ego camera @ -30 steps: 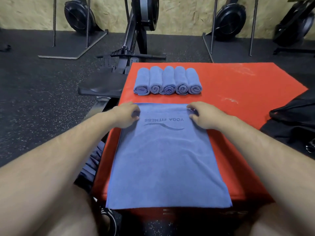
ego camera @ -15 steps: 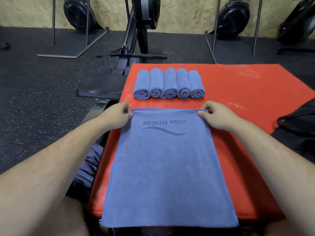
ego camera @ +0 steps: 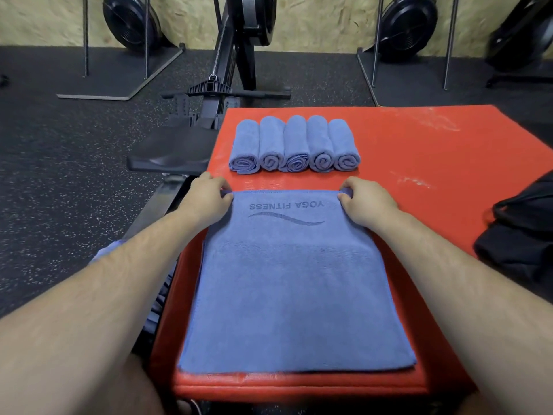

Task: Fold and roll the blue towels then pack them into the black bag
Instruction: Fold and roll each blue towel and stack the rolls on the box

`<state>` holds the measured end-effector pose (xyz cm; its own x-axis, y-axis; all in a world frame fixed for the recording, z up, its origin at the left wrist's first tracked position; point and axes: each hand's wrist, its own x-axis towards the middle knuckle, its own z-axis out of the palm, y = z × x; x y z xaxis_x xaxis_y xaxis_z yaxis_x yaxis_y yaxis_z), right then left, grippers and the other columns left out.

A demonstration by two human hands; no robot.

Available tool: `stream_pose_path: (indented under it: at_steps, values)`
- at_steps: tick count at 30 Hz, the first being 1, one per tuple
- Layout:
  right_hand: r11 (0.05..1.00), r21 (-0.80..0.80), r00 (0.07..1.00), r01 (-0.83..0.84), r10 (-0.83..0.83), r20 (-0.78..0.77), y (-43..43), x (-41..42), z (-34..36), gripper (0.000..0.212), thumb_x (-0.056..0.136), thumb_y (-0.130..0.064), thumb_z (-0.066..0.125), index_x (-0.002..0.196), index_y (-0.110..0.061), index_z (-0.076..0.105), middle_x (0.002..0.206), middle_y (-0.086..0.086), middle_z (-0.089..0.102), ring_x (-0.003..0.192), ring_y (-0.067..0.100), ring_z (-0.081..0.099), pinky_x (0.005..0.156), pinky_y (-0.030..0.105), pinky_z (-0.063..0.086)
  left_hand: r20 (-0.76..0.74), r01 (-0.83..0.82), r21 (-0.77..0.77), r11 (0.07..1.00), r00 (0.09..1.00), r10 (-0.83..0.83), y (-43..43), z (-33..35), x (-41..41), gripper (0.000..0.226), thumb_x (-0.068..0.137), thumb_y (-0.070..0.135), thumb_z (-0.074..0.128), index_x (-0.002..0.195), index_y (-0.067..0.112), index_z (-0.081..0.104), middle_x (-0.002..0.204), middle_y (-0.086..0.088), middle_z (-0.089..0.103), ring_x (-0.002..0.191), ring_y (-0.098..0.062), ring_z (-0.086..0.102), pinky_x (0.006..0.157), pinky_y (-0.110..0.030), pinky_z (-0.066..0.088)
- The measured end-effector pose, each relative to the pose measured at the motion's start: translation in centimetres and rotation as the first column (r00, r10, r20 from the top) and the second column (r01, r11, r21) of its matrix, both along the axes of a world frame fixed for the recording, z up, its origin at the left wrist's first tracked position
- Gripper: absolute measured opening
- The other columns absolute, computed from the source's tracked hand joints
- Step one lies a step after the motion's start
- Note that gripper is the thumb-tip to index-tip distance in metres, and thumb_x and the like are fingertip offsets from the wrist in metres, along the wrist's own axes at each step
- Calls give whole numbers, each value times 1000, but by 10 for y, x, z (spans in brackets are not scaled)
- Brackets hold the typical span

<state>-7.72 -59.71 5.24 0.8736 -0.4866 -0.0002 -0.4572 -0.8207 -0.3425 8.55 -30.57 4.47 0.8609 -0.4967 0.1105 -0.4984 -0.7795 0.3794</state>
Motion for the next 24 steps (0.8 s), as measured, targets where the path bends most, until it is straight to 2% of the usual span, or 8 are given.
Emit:
stream_pose_path:
  at_steps: [2, 6, 8, 10, 13, 18, 22, 24]
  values:
    - [1000, -23, 1000, -5, 5, 5, 2, -1, -1, 15, 96, -32, 51, 105, -22, 58, 110, 8, 67, 101, 34, 61, 80, 41, 50, 9, -25, -5, 1000, 1000, 26, 2, -2, 2, 12, 93, 26, 66, 99, 16, 71, 106, -13, 48, 110, -34, 45, 97, -37, 37]
    - [990, -139, 999, -34, 37, 15, 9, -4, -3, 21, 100, -25, 43, 111, -11, 52, 121, 15, 48, 112, 37, 46, 87, 46, 45, 36, -28, 65, 998, 999, 26, 2, 0, -1, 15, 98, 28, 59, 103, 15, 63, 112, -12, 51, 113, -36, 45, 92, -43, 39]
    - [995, -90, 996, -44, 50, 68, 9, -4, 2, 19, 101, -22, 42, 110, -8, 50, 116, 17, 51, 109, 37, 48, 86, 45, 43, 40, -26, 60, 998, 999, 23, 3, 5, -3, 14, 100, 25, 53, 105, 13, 56, 111, -14, 58, 109, -38, 50, 89, -45, 41]
    - [997, 9, 987, -78, 76, 143, 6, -7, 11, 11, 100, -20, 45, 104, -10, 49, 101, 13, 57, 97, 35, 55, 78, 42, 42, 14, -16, -17, 1000, 1000, 17, 7, 11, -2, 10, 100, 21, 51, 103, 11, 52, 106, -15, 63, 102, -37, 55, 87, -44, 43]
    - [990, 64, 960, -128, 108, 258, 3, -14, 27, 4, 95, -13, 56, 97, -14, 52, 93, 2, 57, 88, 27, 55, 75, 37, 42, 6, 6, -145, 989, 1000, -5, 13, 24, -1, 5, 98, 11, 54, 102, 9, 53, 103, -12, 61, 97, -29, 54, 79, -35, 37]
    - [984, 107, 921, -139, 89, 379, -1, -26, 50, 19, 88, -9, 68, 103, -15, 60, 88, 1, 62, 83, 21, 57, 76, 31, 42, -26, -15, -249, 968, 1000, 9, 25, 47, -3, 14, 91, 12, 69, 103, 18, 64, 101, -6, 66, 95, -23, 61, 81, -30, 41]
    - [984, 10, 930, -179, 166, 328, 2, -41, 70, 18, 88, -8, 69, 106, -11, 72, 93, 3, 64, 86, 19, 55, 78, 28, 39, -23, 14, -268, 963, 1000, -21, 41, 67, -18, 10, 86, 11, 73, 95, 15, 75, 94, -4, 66, 90, -20, 62, 77, -27, 42]
    - [977, 12, 940, -212, 201, 275, 6, -53, 81, 12, 88, -9, 69, 97, -15, 73, 92, 3, 67, 86, 20, 58, 76, 28, 41, -40, 46, -237, 970, 998, -57, 50, 82, -29, 8, 86, 10, 74, 93, 14, 76, 88, -2, 68, 79, -12, 62, 69, -16, 43]
